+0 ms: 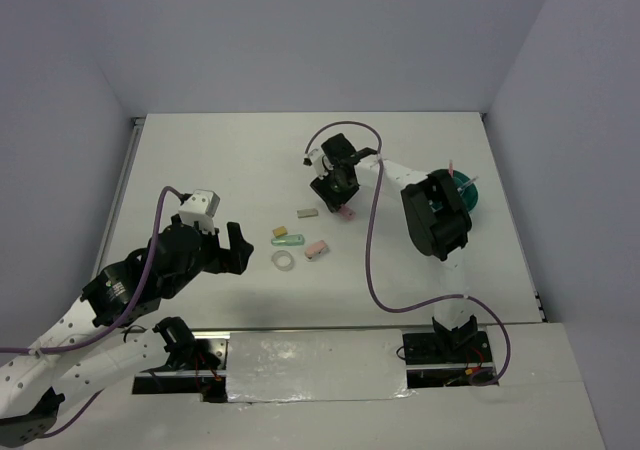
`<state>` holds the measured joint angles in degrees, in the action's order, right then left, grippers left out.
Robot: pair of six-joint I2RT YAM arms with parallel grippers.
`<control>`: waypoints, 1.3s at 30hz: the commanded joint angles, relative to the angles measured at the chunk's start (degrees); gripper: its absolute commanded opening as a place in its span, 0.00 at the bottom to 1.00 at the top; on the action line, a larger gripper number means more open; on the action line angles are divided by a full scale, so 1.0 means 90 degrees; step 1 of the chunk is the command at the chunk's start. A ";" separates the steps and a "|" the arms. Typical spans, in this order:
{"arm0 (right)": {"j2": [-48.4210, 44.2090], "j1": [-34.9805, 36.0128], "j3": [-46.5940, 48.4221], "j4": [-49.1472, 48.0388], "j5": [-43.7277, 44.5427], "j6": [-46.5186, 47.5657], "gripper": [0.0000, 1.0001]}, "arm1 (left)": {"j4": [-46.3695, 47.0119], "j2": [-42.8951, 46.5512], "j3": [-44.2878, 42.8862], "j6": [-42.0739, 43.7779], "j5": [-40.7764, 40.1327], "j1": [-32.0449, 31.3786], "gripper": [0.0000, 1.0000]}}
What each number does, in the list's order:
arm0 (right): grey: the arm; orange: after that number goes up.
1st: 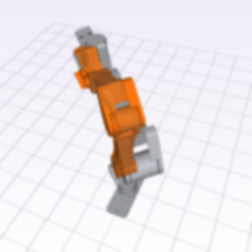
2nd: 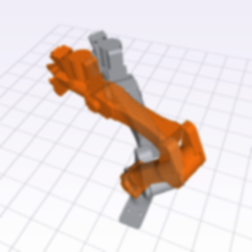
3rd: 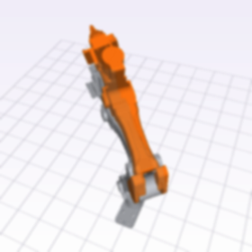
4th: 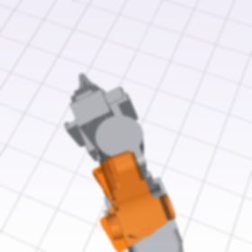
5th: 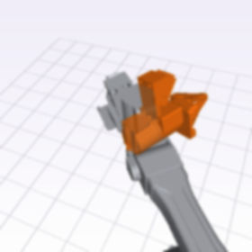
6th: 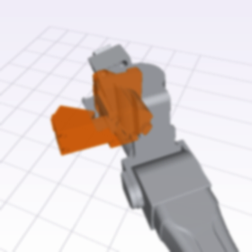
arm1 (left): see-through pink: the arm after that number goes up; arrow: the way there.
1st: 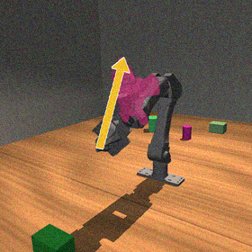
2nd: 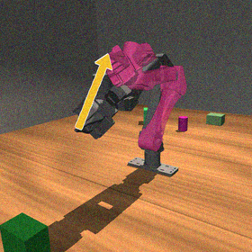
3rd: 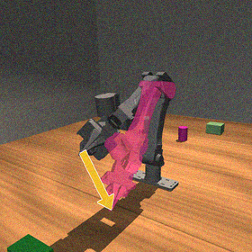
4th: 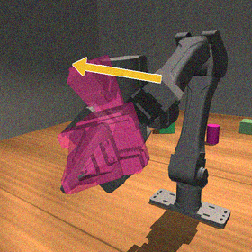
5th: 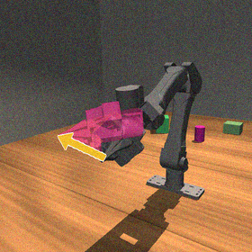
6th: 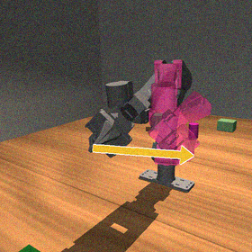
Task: Sort the stationery into containers
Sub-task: Pick up the stationery from the center of the board.
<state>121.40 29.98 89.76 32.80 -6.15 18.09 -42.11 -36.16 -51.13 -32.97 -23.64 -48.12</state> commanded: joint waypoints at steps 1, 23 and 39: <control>0.0182 0.0243 0.0300 0.0086 -0.0069 0.0061 0.56 | 0.0255 0.0063 -0.0022 0.0158 0.0087 0.0024 0.99; -0.1153 0.0068 -0.0867 -0.1431 -0.0261 -0.0456 0.00 | 0.0304 0.0131 -0.0002 0.0197 0.0195 0.0014 0.99; -0.5158 -0.1543 -0.3966 -0.4989 0.1295 -0.0915 0.00 | 0.0352 0.0366 0.0008 0.0226 0.0273 -0.0064 0.99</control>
<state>77.62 17.28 56.95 -4.71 -5.34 11.86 -41.74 -33.21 -51.11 -31.75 -22.00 -48.29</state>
